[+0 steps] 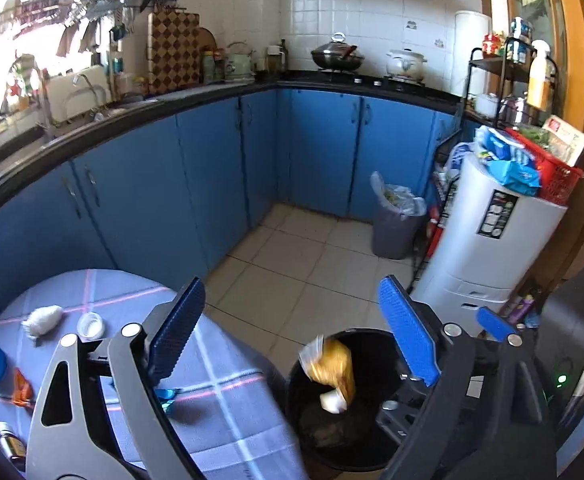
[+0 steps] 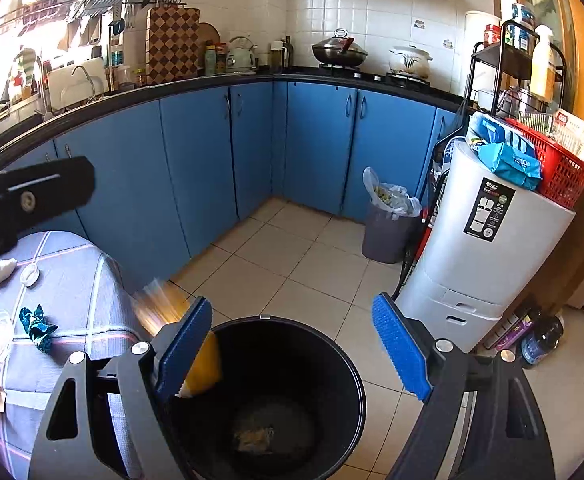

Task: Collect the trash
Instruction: 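Carry both wrappers over the black bin and open both grippers to drop them, then return both tools to the table and grasp the crumpled pink paper with the right gripper, then grasp the brown medicine bottle with the left gripper while the right holds the pink paper, then carry the bottle and pink paper over the bin and open both grippers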

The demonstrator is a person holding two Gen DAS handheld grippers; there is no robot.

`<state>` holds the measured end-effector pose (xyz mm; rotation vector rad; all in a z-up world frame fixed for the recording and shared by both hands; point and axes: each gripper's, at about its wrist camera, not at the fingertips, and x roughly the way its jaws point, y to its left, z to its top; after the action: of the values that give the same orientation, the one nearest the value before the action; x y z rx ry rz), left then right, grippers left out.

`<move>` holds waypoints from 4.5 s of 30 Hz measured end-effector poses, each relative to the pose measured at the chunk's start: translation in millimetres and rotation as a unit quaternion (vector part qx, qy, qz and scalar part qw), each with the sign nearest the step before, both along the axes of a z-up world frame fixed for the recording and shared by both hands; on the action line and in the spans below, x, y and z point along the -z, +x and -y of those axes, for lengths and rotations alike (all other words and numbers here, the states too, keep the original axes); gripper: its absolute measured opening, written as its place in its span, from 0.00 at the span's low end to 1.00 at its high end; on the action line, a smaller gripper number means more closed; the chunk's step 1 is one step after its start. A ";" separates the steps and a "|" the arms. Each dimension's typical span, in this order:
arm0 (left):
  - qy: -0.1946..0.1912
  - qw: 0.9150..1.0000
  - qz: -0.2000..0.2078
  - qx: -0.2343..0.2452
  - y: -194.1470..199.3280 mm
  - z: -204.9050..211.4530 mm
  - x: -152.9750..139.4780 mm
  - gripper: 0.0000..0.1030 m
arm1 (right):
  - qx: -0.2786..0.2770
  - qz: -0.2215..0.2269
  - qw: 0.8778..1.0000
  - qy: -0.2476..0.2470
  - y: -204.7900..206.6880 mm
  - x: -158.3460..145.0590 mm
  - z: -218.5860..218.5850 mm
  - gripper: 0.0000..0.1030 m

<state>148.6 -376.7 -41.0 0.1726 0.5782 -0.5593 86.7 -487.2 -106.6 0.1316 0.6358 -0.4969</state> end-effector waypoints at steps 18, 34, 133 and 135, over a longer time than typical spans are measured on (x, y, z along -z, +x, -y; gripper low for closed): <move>0.003 0.991 -0.034 -0.128 -10.7 -146.4 5.4 0.86 | -0.128 -0.033 0.987 0.090 8.8 16.1 -97.1 0.78; 0.025 0.965 -0.087 -0.245 -42.8 -300.0 56.4 0.87 | -0.256 -0.094 0.960 0.064 6.4 34.5 -221.4 0.78; 0.037 0.977 -0.097 -0.184 -31.6 -250.5 45.4 0.45 | -0.212 -0.026 0.976 0.047 -20.8 -11.6 -205.0 0.25; 0.042 0.980 -0.091 -0.171 -31.8 -235.2 41.4 0.45 | -0.202 -0.022 0.978 0.049 -21.5 -13.4 -194.9 0.25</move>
<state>116.8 -141.5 -82.4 0.0986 0.7905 -0.2182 65.2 -292.2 -93.2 0.0810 0.7098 -0.0751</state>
